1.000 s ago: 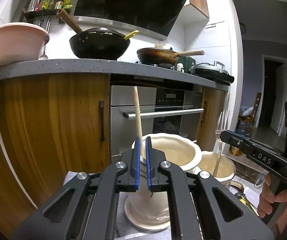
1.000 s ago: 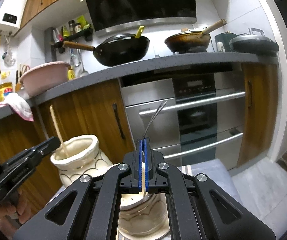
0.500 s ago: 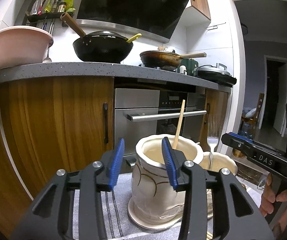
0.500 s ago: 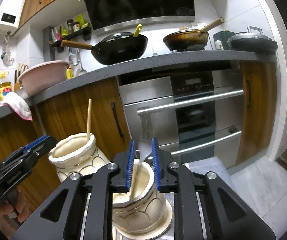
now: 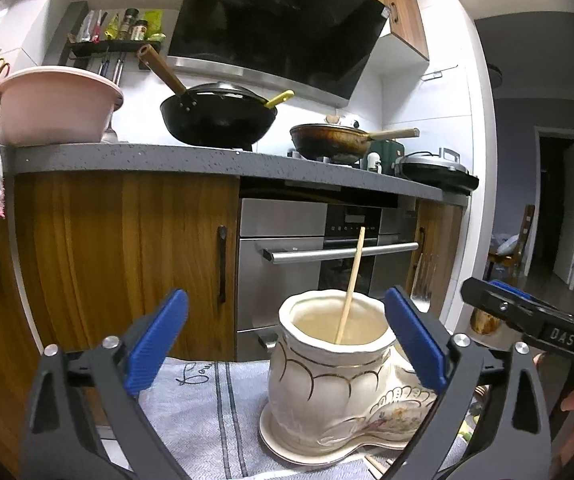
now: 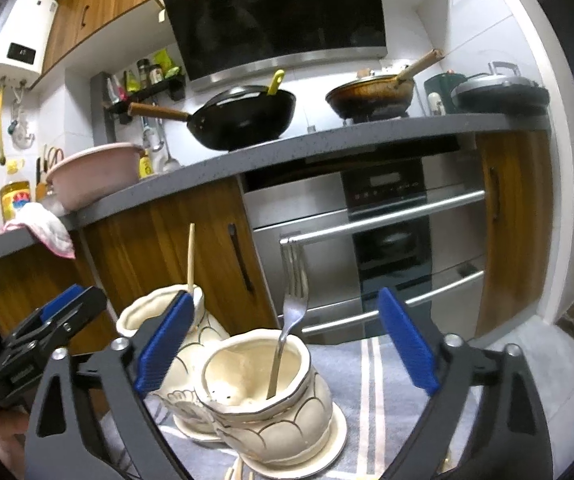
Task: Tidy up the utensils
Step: 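Move both tools back down to the utensils on the towel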
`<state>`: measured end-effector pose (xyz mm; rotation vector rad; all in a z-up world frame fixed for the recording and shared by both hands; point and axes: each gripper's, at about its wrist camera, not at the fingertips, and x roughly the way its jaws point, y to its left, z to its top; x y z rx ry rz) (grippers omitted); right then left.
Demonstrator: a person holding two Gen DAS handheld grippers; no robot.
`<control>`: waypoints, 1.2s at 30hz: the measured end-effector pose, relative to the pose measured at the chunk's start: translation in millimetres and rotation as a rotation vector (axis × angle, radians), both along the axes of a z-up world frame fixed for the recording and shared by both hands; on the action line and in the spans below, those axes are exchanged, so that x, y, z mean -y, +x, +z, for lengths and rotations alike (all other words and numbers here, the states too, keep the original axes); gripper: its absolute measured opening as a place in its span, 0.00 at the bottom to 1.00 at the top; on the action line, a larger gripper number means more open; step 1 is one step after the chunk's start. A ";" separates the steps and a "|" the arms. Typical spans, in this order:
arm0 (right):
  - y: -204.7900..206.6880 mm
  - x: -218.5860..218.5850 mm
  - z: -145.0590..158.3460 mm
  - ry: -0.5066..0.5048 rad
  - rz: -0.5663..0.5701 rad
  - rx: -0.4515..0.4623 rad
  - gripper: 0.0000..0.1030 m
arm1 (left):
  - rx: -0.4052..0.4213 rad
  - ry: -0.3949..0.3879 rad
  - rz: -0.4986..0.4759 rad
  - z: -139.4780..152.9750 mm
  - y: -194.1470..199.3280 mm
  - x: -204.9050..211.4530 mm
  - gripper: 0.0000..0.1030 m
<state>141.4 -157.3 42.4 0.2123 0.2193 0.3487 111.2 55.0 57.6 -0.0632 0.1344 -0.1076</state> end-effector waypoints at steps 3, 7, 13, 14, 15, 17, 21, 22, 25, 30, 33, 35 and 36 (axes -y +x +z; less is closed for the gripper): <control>-9.4 3.7 3.5 -0.001 -0.022 0.008 0.95 | -0.007 0.004 0.000 1.6 -7.0 1.0 0.95; -24.2 7.8 6.3 -0.024 -0.055 0.016 0.95 | -0.025 0.023 -0.007 1.7 -17.8 5.4 0.95; -49.5 20.3 -2.5 -0.053 -0.086 -0.002 0.95 | -0.075 0.042 -0.035 -2.9 -38.3 12.8 0.95; -52.2 22.0 -4.4 -0.058 -0.090 -0.008 0.95 | -0.085 0.042 -0.038 -4.2 -40.5 13.5 0.95; -56.0 25.8 -7.3 -0.061 -0.096 -0.017 0.95 | -0.103 0.041 -0.044 -6.1 -43.5 14.6 0.95; -62.3 33.6 -12.8 -0.063 -0.111 -0.033 0.95 | -0.136 0.045 -0.056 -12.0 -49.6 17.1 0.95; -71.3 47.5 -27.3 -0.066 -0.140 -0.077 0.95 | -0.203 0.060 -0.058 -27.0 -55.6 22.6 0.95; -72.7 49.6 -30.7 -0.067 -0.145 -0.088 0.95 | -0.233 0.058 -0.068 -32.3 -56.0 24.5 0.95; -80.4 56.4 -46.0 -0.082 -0.152 -0.132 0.95 | -0.312 0.062 -0.080 -48.3 -55.9 31.4 0.95; -95.8 60.8 -64.7 -0.149 -0.153 -0.169 0.95 | -0.441 0.098 -0.094 -73.6 -52.6 47.3 0.95; -101.8 61.3 -72.3 -0.186 -0.154 -0.186 0.95 | -0.483 0.104 -0.107 -83.8 -54.5 54.5 0.95; -102.7 62.1 -75.8 -0.202 -0.159 -0.199 0.95 | -0.500 0.110 -0.109 -87.8 -55.6 57.7 0.95; -102.4 62.3 -77.3 -0.210 -0.161 -0.207 0.95 | -0.505 0.112 -0.109 -89.0 -56.0 59.6 0.95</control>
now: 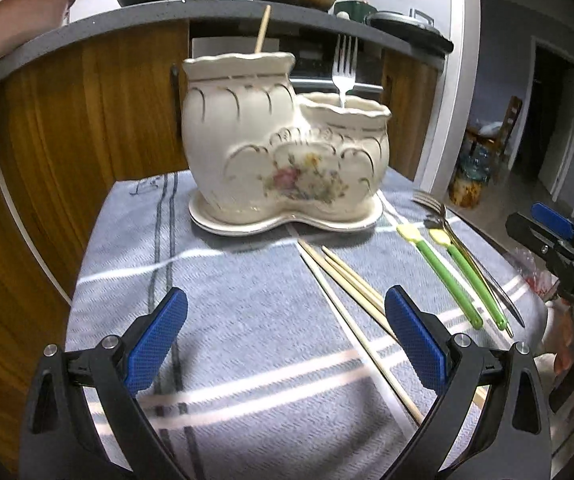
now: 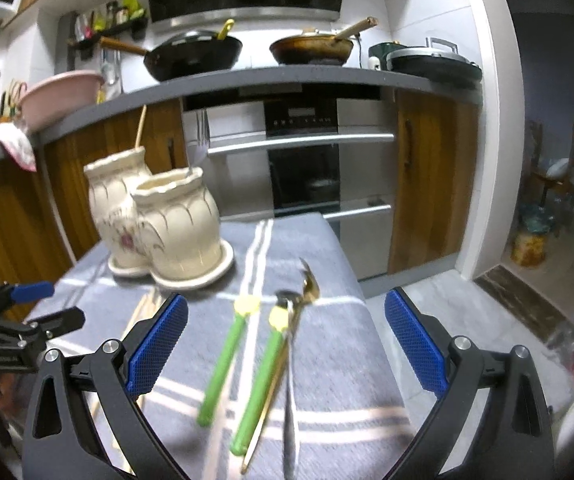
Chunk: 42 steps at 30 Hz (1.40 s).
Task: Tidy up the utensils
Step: 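Move both tools back down to the utensils on the towel, then grasp another chopstick with the left tool while the right tool grasps the gold spoon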
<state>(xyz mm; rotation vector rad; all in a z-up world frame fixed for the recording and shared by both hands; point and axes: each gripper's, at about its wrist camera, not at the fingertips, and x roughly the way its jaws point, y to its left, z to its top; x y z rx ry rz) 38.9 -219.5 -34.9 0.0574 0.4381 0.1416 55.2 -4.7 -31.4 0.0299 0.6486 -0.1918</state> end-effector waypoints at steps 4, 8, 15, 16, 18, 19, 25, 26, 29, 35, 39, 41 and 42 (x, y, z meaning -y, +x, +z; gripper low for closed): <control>3.3 -3.0 -5.1 -0.062 -0.032 -0.029 0.95 | -0.015 0.013 -0.004 -3.4 -1.5 5.8 0.95; 12.5 1.9 -12.8 -0.081 -0.068 -0.097 0.95 | -0.037 0.031 -0.019 -8.7 -3.3 13.3 0.94; 21.4 2.5 -22.0 -0.071 -0.039 -0.165 0.92 | -0.059 0.067 -0.090 -16.3 -8.7 27.8 0.83; 23.5 -0.9 -23.7 -0.080 -0.026 -0.177 0.86 | -0.064 0.069 -0.094 -17.4 -8.1 28.3 0.82; 27.4 -6.1 -26.8 -0.096 -0.014 -0.198 0.75 | -0.079 0.061 -0.103 -19.7 -7.2 28.1 0.77; 29.7 -8.0 -28.1 -0.100 -0.007 -0.208 0.67 | -0.083 0.058 -0.105 -20.5 -7.1 28.1 0.75; 47.7 -15.1 -29.3 -0.132 0.005 -0.233 0.36 | -0.131 0.040 -0.138 -27.2 -4.3 28.7 0.58; 49.9 -14.7 -30.1 -0.118 0.009 -0.244 0.34 | -0.130 0.031 -0.148 -26.8 -5.0 28.9 0.58; 58.6 -14.6 -31.4 -0.069 0.035 -0.268 0.26 | -0.135 0.025 -0.157 -27.1 -5.2 28.6 0.51; 74.6 -19.2 -24.1 -0.064 0.032 -0.263 0.22 | -0.134 0.037 -0.173 -26.3 -3.0 27.7 0.27; 82.2 -18.6 -26.9 -0.063 0.023 -0.290 0.18 | -0.140 0.048 -0.199 -24.0 -3.0 27.1 0.11; 84.9 -17.7 -28.8 -0.059 0.022 -0.308 0.17 | -0.139 0.069 -0.194 -22.6 -1.8 23.4 0.09; 85.3 -17.5 -29.7 -0.057 0.025 -0.313 0.16 | -0.139 0.072 -0.188 -22.3 -0.9 21.0 0.09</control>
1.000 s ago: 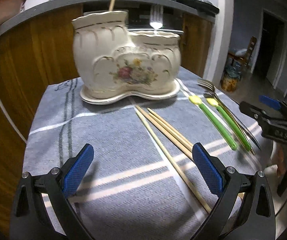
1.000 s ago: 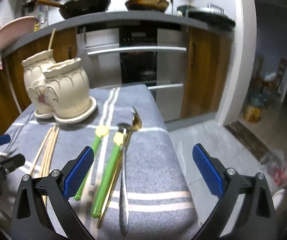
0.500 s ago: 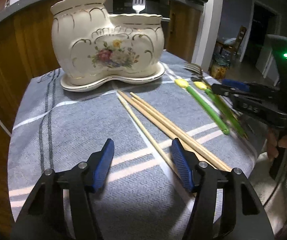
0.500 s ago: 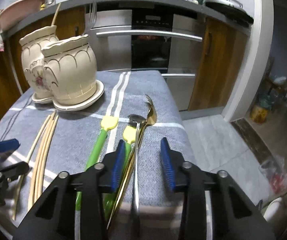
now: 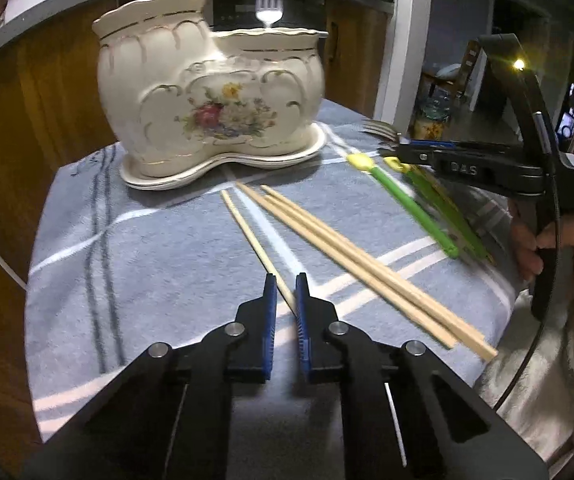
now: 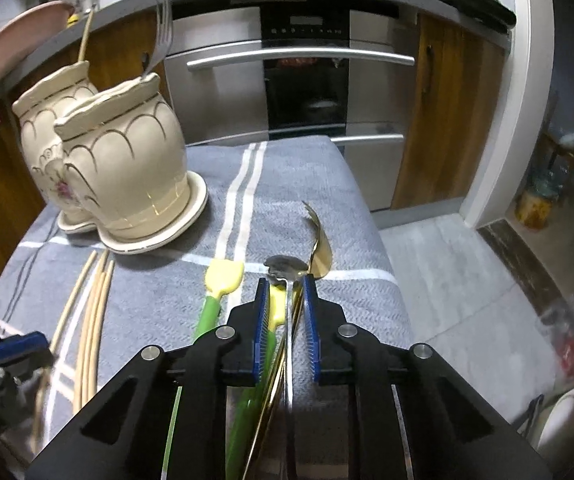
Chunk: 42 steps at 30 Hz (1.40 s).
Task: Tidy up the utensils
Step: 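Grasp another chopstick with the left tool while the right tool grasps the gold spoon, then lift the chopstick with the left tool while the right tool carries the gold spoon toward the holder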
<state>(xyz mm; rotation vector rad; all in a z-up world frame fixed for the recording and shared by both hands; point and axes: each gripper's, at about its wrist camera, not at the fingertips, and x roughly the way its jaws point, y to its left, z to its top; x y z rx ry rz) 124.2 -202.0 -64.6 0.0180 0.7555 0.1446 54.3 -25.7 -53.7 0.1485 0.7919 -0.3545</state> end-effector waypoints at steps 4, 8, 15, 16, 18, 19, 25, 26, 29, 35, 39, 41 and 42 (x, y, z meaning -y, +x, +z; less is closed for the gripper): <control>0.4 1.6 -0.3 0.001 -0.004 0.002 0.08 | -0.015 -0.013 0.043 2.4 8.2 -17.2 0.09; -2.4 0.5 0.9 0.009 0.006 0.017 0.04 | -0.048 -0.053 0.047 0.7 13.7 -20.8 0.10; -18.5 -2.3 11.0 0.018 0.029 0.086 0.04 | -0.041 -0.044 0.052 -0.7 20.1 -22.4 0.08; -21.2 -1.3 12.6 0.024 0.033 0.099 0.04 | -0.041 -0.050 0.057 -0.9 20.9 -24.4 0.07; -29.4 -0.1 18.5 0.041 0.045 0.137 0.04 | -0.040 -0.057 0.047 -0.9 20.5 -26.5 0.05; -34.3 0.1 22.2 0.047 0.051 0.162 0.04 | -0.037 -0.074 0.038 -0.2 19.9 -28.1 0.04; -61.3 -3.1 41.8 0.076 0.092 0.274 0.03 | -0.003 -0.110 0.034 7.6 15.9 -34.1 0.04; -65.8 -3.9 45.4 0.081 0.101 0.295 0.03 | 0.005 -0.115 0.031 9.7 14.4 -34.5 0.04; -75.3 -5.1 54.7 0.097 0.116 0.347 0.03 | 0.057 -0.125 0.016 21.8 5.0 -34.8 0.04; -95.5 -2.9 75.2 0.164 0.141 0.480 0.02 | 0.202 -0.175 0.005 50.1 -13.3 -41.8 0.04; -101.7 -3.7 82.3 0.187 0.154 0.521 0.02 | 0.242 -0.195 0.005 56.4 -16.9 -43.2 0.04; -102.7 -5.1 84.9 0.192 0.157 0.530 0.02 | 0.246 -0.201 0.004 57.3 -15.9 -44.2 0.04; -103.7 -5.6 86.1 0.195 0.158 0.533 0.02 | 0.250 -0.205 0.005 58.3 -16.7 -45.1 0.04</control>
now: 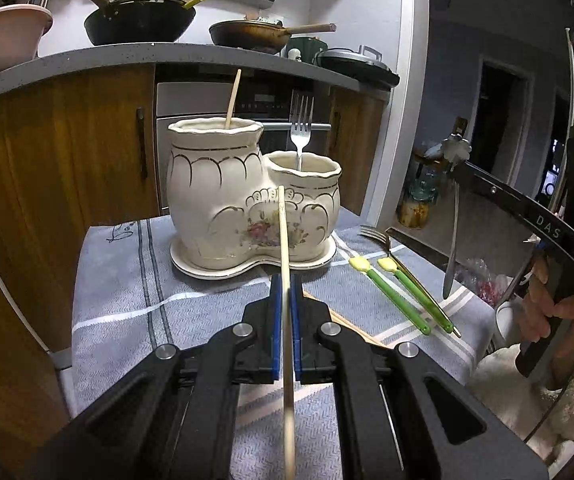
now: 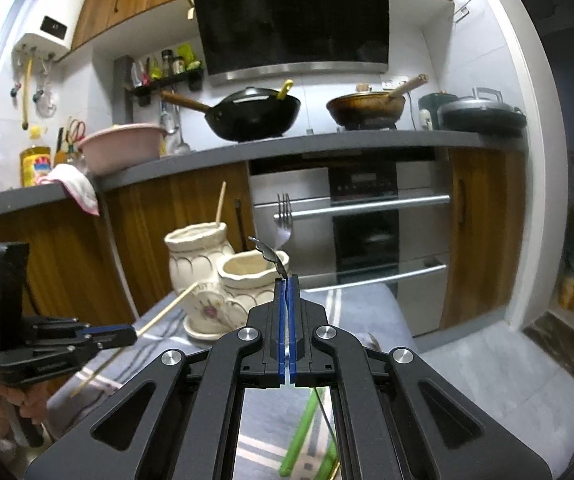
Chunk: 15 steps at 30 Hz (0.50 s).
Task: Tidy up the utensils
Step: 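Lift the chopstick with the left tool while the right tool carries the gold spoon toward the holder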
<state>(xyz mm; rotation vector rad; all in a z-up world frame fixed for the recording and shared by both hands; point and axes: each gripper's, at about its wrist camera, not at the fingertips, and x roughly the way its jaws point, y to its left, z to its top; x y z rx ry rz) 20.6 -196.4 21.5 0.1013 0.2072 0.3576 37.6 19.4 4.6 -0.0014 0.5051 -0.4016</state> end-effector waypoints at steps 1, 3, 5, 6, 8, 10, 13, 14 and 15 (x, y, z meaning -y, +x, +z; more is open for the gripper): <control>-0.2 -0.5 2.4 0.006 0.006 0.001 0.02 | 0.006 -0.006 0.001 1.5 -0.6 -1.4 0.04; -0.1 -3.0 8.7 0.013 0.013 0.009 0.02 | 0.027 -0.030 -0.004 7.9 -3.1 -5.1 0.04; 0.2 -6.2 17.0 0.020 0.021 0.028 0.02 | 0.061 -0.055 -0.006 18.1 -5.0 -9.6 0.04; 0.5 -7.9 22.3 0.026 0.027 0.043 0.02 | 0.077 -0.068 -0.009 23.0 -4.9 -11.7 0.04; 2.5 -11.2 30.9 0.039 0.041 0.062 0.02 | 0.131 -0.096 -0.008 37.8 -6.5 -17.9 0.04; 7.7 -16.0 40.6 0.052 0.053 0.081 0.02 | 0.170 -0.098 0.009 49.0 -6.0 -22.0 0.04; 17.2 -22.6 53.7 0.073 0.068 0.105 0.02 | 0.227 -0.111 0.034 65.1 1.0 -30.0 0.04; 19.7 -24.0 57.5 0.080 0.072 0.115 0.02 | 0.242 -0.117 0.040 69.1 4.2 -32.0 0.04; 23.5 -25.9 62.1 0.088 0.077 0.127 0.02 | 0.254 -0.120 0.044 73.1 7.6 -33.6 0.04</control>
